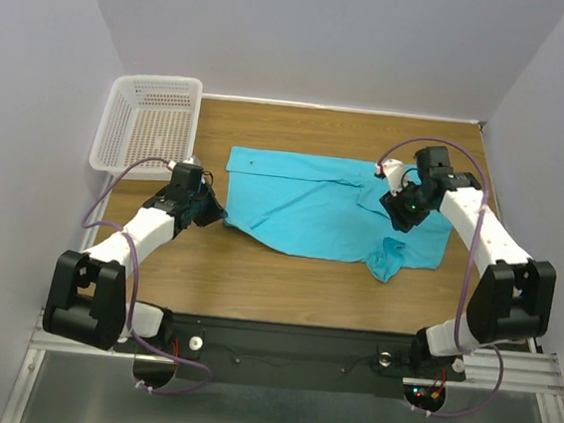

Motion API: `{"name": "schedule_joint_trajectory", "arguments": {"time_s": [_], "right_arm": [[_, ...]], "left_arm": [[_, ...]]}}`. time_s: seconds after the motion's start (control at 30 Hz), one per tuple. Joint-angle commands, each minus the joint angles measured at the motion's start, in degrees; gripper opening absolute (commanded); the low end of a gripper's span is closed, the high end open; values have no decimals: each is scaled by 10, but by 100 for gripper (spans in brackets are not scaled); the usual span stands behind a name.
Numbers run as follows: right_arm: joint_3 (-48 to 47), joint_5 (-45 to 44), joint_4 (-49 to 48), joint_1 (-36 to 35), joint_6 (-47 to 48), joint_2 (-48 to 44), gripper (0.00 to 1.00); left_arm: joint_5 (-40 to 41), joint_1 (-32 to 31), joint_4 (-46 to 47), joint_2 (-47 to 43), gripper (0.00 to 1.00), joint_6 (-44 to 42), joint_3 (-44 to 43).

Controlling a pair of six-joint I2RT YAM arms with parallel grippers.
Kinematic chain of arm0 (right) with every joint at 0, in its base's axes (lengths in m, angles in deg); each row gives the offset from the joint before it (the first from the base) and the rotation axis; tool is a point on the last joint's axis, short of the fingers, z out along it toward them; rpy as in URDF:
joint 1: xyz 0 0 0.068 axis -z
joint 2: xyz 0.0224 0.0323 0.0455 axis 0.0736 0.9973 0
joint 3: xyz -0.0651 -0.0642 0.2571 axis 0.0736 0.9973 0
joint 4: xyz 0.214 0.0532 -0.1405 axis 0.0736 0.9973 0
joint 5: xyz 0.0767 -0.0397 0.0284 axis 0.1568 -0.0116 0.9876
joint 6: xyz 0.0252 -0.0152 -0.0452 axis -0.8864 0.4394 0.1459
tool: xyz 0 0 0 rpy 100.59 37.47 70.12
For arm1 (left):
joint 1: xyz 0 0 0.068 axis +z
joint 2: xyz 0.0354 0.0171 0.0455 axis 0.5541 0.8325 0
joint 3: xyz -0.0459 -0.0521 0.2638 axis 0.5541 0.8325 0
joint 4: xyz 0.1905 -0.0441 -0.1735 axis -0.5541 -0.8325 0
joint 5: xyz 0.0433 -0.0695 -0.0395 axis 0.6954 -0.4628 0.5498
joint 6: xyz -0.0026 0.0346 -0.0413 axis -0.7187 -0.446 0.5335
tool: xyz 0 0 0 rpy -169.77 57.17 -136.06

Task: Fold and stack the t-shirts
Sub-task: Fold the tshirt

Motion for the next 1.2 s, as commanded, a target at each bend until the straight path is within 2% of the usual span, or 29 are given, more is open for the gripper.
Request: {"name": "schedule_joint_trajectory", "arguments": {"time_s": [0.0,0.2,0.23,0.33,0.43,0.57,1.0,1.13,1.17], "right_arm": [[50,34,-11,29,49,-53,50],[120,134,-9,127,297,-130,53],[128,136,-10,135,362,-132,54],[143,170,-5,167,461,-122,55],[144,218,18,168,548,-92,55],[143,283,43,168,620,-59,55],[141,277,42,168,629,-9,51],[136,276,43,168,621,0,36],[136,271,41,168,621,0,26]], "left_arm": [[-8,4,23,0,0,-10,-7],[-10,4,23,-1,0,-11,-3],[-11,4,22,-1,0,-11,-2],[-11,5,25,0,0,-11,0],[-12,5,27,1,0,-11,3],[-11,5,27,-2,0,-11,8],[-18,5,34,2,0,-8,10],[-17,5,33,-1,0,-8,10],[-17,5,33,-2,0,-9,11]]}}
